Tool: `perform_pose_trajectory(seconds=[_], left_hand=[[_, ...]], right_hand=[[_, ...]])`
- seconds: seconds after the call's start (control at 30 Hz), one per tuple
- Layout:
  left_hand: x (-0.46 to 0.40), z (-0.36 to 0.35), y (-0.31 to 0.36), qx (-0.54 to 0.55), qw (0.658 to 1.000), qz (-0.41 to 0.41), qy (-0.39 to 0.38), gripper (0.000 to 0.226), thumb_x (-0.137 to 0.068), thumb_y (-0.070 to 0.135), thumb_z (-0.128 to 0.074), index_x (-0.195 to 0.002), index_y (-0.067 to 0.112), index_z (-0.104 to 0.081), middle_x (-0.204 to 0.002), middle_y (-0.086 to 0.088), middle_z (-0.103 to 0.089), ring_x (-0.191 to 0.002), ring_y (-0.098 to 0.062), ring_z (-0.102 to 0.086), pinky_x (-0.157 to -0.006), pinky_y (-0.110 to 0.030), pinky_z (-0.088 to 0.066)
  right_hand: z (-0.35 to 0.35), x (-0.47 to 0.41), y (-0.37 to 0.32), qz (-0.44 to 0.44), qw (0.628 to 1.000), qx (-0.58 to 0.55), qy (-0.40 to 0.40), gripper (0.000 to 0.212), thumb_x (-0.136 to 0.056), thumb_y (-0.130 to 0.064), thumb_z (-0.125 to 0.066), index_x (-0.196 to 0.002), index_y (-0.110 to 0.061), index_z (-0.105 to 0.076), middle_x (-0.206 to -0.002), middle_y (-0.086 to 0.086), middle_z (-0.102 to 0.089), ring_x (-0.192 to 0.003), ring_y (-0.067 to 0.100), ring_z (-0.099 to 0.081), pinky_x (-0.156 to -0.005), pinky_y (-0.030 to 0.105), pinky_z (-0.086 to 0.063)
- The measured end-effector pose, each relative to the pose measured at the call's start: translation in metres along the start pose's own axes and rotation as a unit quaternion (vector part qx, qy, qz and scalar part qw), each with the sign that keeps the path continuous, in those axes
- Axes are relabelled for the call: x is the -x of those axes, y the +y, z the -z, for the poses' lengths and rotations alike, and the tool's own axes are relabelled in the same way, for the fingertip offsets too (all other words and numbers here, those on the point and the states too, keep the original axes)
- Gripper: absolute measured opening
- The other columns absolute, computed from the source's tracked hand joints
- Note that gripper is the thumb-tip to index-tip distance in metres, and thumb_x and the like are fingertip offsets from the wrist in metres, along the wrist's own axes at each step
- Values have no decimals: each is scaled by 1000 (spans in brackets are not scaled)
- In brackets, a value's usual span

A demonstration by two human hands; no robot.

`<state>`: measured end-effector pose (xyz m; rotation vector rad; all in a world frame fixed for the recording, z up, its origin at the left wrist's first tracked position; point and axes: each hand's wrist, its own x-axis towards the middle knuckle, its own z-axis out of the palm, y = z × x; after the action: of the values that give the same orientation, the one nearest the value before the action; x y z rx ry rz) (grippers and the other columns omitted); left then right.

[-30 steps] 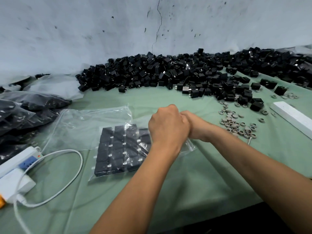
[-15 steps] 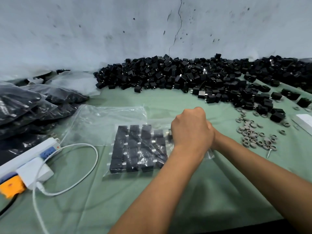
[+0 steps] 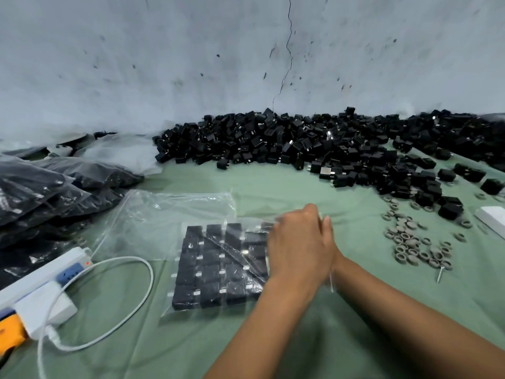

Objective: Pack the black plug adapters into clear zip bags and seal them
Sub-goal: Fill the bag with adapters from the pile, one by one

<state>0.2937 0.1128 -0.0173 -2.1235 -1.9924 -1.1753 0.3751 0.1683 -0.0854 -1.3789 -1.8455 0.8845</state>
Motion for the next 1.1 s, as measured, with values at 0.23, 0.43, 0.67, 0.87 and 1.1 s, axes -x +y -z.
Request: perform_pose_trajectory(seconds=[0.23,0.43,0.67,0.87,1.1], left_hand=[[1,12,-98,-103,987,121,-8,11,-100,32,-58,-106,26,-64,-97,9,-51,-93,-11,-42,-79,-23,-38],[2,8,-113,-125,985,114,-40,14,-97,36,-59,-106,26,-63,-104,2,-47,-99,-18,-41,-84,-34,-45],[4,4,-118,-79,989,120,-36,8,-96,31,-57,-103,28,-61,-102,4,-44,-98,-16,-38,-83,-31,-42],[3,6,-119,-79,989,121,-42,9,-97,29,-55,-105,29,-60,-104,2,-47,-102,-20,-42,-89,-35,-46],[4,4,-113,-72,990,112,-40,12,-98,30,-53,-108,27,-59,-107,0,-49,-103,-20,-42,-89,-38,-46]], right_hand=[[20,-6,9,192,978,59,-57,37,-101,-35,-65,-137,-25,-63,-107,-5,-65,-96,10,-69,-83,27,-59],[10,-9,16,327,929,164,-58,50,-106,-41,-51,-153,-48,-35,-126,0,-53,-98,22,-64,-86,36,-59],[10,-2,8,259,944,181,-95,59,-103,-21,-64,-156,-20,-39,-149,10,-51,-133,24,-54,-112,43,-48],[2,0,3,336,918,205,-46,61,-104,-59,-43,-150,-20,-52,-158,-2,-44,-146,10,-39,-118,43,-37],[2,-30,11,298,919,241,-95,67,-96,-2,-65,-155,-26,-44,-145,0,-56,-130,18,-56,-106,44,-49]])
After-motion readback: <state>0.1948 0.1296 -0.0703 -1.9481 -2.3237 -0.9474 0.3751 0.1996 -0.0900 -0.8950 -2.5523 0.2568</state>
